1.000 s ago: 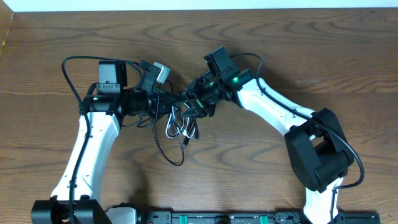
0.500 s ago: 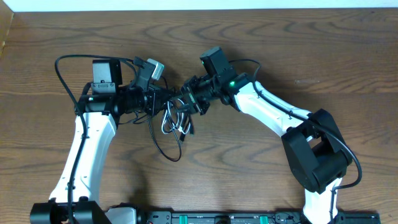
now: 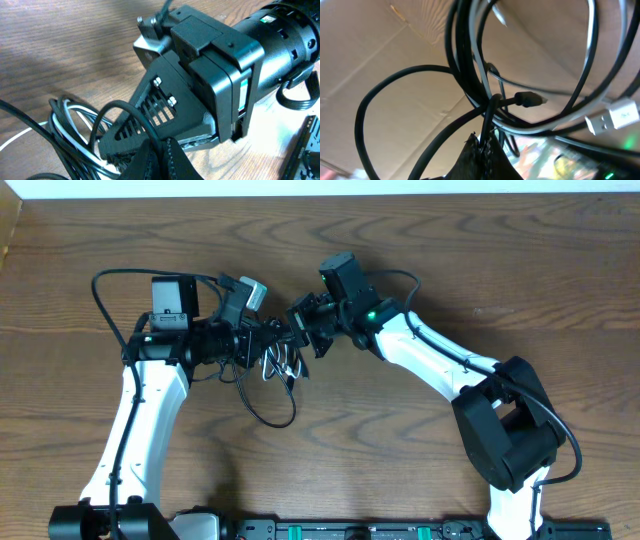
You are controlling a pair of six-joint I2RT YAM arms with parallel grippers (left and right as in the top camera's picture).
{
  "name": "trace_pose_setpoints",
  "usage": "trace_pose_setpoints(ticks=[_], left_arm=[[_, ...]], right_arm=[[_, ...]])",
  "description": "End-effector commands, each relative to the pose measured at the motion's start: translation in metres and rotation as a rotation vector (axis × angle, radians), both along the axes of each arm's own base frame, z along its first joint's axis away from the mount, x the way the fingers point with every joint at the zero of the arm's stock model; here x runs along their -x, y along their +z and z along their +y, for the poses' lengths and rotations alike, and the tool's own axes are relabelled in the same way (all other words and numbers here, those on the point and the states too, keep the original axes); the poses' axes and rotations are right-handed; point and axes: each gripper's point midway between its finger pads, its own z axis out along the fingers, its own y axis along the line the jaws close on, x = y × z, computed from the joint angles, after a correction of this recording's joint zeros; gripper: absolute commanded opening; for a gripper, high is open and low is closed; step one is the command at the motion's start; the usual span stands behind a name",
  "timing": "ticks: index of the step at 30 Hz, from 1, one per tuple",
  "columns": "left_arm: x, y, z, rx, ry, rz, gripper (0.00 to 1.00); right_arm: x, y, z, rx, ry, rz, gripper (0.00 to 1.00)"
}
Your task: Untangle cables
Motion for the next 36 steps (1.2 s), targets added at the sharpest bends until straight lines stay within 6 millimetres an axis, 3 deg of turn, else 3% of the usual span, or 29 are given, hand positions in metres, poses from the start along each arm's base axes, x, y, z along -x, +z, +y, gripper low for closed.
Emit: trace_pose_setpoints(ticks=[1,4,8,15,18,21,25,30,36], left_arm=[[0.001,0.010,-0.015,0.073,-0.024,0.003,0.08],[-0.012,0.019,-0.015,0.123,0.045,0.014,0.08],[-0.028,0.034,-0.015,0.206,0.143,0.036,0.08],[-0.048,0.020,0.010,0.138,0.364,0.084,0.07],[-0.059,0.031,0.011,0.196,0.421,0.077,0.07],[-0.071,0.058,0.008,0.296,0.449,0.027,0.07],[-0.080,0.117,0.003,0.454,0.436,-0.104,0.08],[-0.073,0.186,0.003,0.615,0.427,-0.254,0.07],[-0.061,0.226,0.010,0.725,0.431,-0.305,0.07]], right_arm=[[0.012,0.005,0.009,0.037,0.145,-0.247,0.01],[0.020,-0.011,-0.001,0.107,0.191,-0.263,0.01],[0.024,-0.015,-0.003,0.120,0.243,-0.315,0.01],[0.028,-0.016,-0.004,0.116,0.313,-0.388,0.01],[0.027,-0.025,-0.011,0.171,0.314,-0.401,0.01],[0.027,-0.035,-0.019,0.239,0.313,-0.401,0.01],[0.027,-0.045,-0.029,0.304,0.320,-0.402,0.01],[0.027,-0.049,-0.032,0.333,0.321,-0.404,0.01],[0.026,-0.050,-0.034,0.342,0.335,-0.428,0.01]])
